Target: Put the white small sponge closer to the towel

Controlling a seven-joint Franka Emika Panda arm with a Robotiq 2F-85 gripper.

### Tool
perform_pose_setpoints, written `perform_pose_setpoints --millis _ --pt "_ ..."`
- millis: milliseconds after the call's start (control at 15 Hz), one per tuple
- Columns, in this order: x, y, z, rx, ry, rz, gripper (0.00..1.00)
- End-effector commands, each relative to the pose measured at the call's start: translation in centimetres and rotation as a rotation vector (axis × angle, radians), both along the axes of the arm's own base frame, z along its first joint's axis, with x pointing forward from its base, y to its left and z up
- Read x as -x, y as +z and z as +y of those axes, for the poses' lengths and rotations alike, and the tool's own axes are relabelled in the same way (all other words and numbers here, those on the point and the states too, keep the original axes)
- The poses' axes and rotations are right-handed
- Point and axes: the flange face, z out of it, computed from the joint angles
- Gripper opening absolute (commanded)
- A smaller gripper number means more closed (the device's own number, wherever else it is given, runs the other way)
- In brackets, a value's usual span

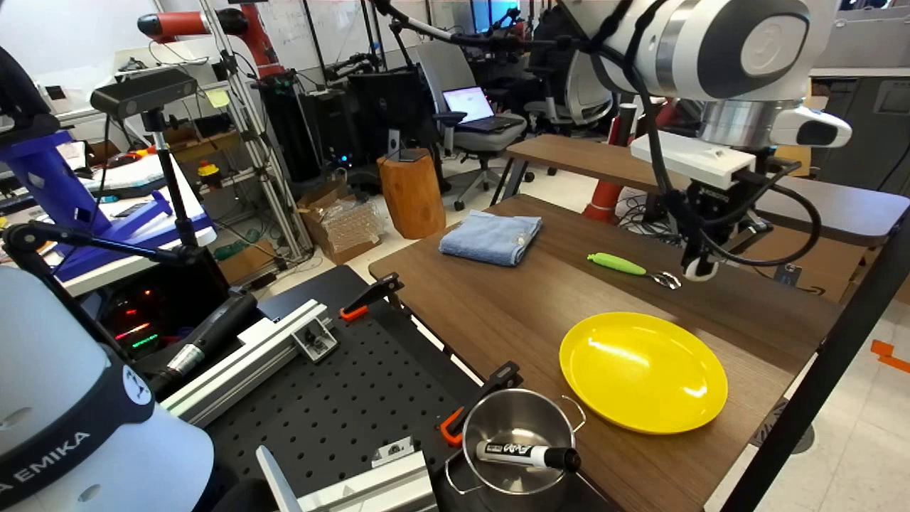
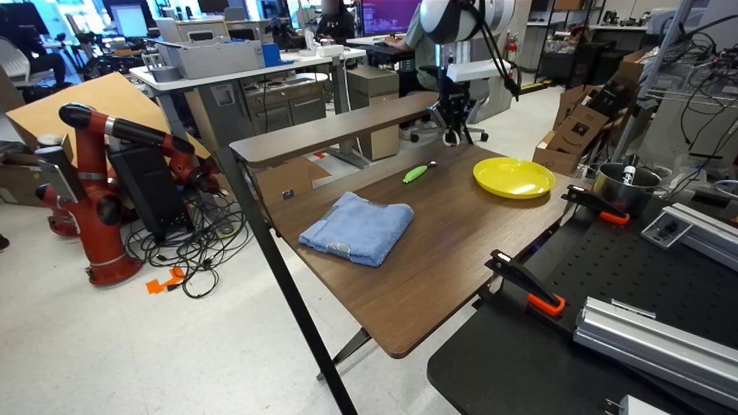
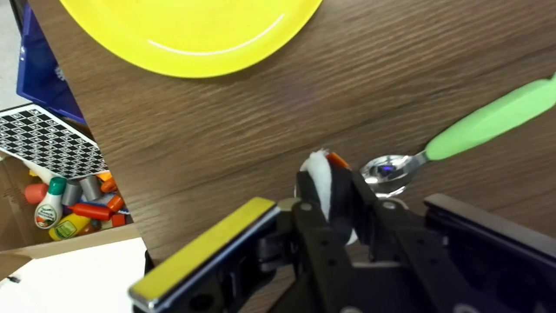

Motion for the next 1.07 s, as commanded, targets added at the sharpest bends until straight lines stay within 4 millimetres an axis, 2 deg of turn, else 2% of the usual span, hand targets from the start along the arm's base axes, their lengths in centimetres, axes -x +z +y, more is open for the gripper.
perform_pose_setpoints --millis 0,267,533,667,800,1000 --pt "3.6 2.3 4.0 0.031 0.105 0.011 0.06" --pt "7.9 2.9 10.8 0.080 0.246 0.031 0.06" --pt "12.5 1.8 18.2 0.116 0.375 0.036 0.06" --pt "14.5 1.0 21.2 0.132 0.430 0.036 0.06" --pt "16.0 0.2 23.3 0.147 0.475 0.032 0.06" --pt "17.2 -0.9 24.8 0.147 0.521 0.027 0.06"
